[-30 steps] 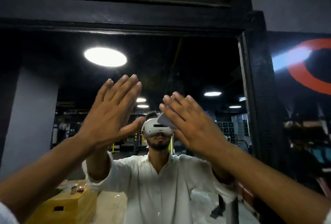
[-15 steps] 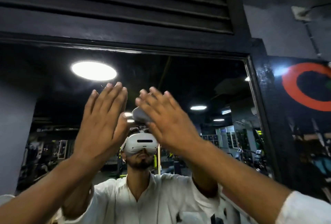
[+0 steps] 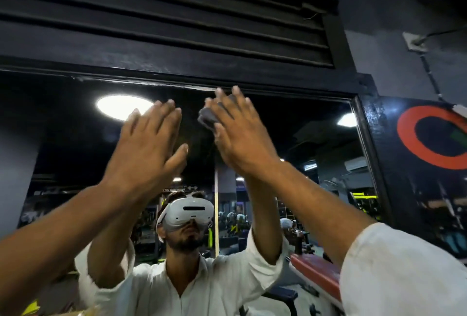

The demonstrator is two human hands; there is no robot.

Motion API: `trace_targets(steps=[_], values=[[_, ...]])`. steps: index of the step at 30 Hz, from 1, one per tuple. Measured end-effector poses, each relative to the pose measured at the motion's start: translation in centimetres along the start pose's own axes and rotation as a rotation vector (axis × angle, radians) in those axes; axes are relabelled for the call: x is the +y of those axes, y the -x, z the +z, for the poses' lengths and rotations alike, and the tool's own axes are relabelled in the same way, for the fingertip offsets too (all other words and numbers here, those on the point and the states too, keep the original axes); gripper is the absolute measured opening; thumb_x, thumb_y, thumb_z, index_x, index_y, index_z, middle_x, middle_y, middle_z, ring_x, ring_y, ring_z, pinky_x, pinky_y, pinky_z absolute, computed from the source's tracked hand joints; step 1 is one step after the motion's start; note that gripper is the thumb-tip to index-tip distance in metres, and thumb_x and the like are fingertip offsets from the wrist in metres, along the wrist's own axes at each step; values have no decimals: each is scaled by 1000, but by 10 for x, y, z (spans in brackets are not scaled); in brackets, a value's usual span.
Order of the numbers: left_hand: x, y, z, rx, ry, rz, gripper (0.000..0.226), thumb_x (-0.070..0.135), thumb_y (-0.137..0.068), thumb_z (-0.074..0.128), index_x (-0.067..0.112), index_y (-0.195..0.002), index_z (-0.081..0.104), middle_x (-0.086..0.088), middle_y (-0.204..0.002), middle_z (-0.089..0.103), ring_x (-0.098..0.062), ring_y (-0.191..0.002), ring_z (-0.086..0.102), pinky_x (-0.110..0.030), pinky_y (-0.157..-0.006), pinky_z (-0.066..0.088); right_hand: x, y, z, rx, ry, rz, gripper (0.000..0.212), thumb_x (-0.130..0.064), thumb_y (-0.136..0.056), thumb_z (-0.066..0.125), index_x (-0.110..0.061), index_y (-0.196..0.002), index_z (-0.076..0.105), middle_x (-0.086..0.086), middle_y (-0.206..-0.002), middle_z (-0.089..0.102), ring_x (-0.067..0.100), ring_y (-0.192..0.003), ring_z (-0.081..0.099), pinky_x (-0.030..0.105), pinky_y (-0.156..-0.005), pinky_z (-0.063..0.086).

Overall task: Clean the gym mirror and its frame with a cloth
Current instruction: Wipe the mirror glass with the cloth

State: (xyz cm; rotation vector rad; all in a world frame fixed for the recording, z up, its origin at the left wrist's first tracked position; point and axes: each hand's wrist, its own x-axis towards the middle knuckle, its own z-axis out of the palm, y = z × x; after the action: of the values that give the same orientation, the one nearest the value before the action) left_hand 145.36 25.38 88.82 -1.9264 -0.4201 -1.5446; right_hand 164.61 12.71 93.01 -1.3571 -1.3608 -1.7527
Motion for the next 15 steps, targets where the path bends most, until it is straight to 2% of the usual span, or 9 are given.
trace_targets(steps=[1,3,5,7,9,11,15], values=[[-5,5,5,-20,-51,42,78,61,-105,22,18,-170,17,-6,-178,12,-20,-165,2,-54,-133,7,16,0,1,71,16,85,56,-33,-109,34,-24,-165,30,3,-175,20,29,-163,3,48,-132,8],[-9,14,10,-23,-124,97,79,62,-107,16,16,-171,12,-7,-179,7,-20,-165,-3,-56,-133,6,42,3,-1,199,40,330,55,-28,-106,38,-23,-161,38,8,-173,26,34,-162,13,50,-131,12],[-10,17,12,-6,-150,95,78,61,-107,17,15,-171,13,-8,-179,9,-21,-166,-2,-57,-132,8,42,5,-3,236,23,595,56,-30,-107,35,-22,-162,35,10,-174,20,35,-162,9,50,-132,12],[-8,18,13,11,-153,82,78,60,-107,19,15,-171,14,-8,-179,10,-21,-166,-1,-56,-132,9,27,0,1,237,11,716,58,-32,-109,33,-14,-164,30,13,-174,18,37,-162,9,53,-131,16],[-8,19,13,17,-141,75,78,59,-107,20,15,-170,15,-8,-178,12,-21,-166,2,-56,-133,9,8,-1,8,236,13,616,58,-35,-109,29,-13,-162,34,13,-172,25,37,-161,12,54,-129,20],[-6,25,11,16,-124,76,77,59,-106,22,15,-170,18,-9,-178,16,-23,-165,6,-56,-132,10,-10,18,9,199,-30,427,54,-34,-110,32,-16,-161,36,9,-171,28,31,-162,11,53,-129,21],[24,66,20,-27,-117,188,78,58,-106,29,12,-169,24,-12,-177,16,-27,-165,11,-60,-131,15,-35,117,-11,-39,-78,-11,58,-26,-109,41,-17,-165,30,6,-174,21,25,-163,4,48,-132,10]])
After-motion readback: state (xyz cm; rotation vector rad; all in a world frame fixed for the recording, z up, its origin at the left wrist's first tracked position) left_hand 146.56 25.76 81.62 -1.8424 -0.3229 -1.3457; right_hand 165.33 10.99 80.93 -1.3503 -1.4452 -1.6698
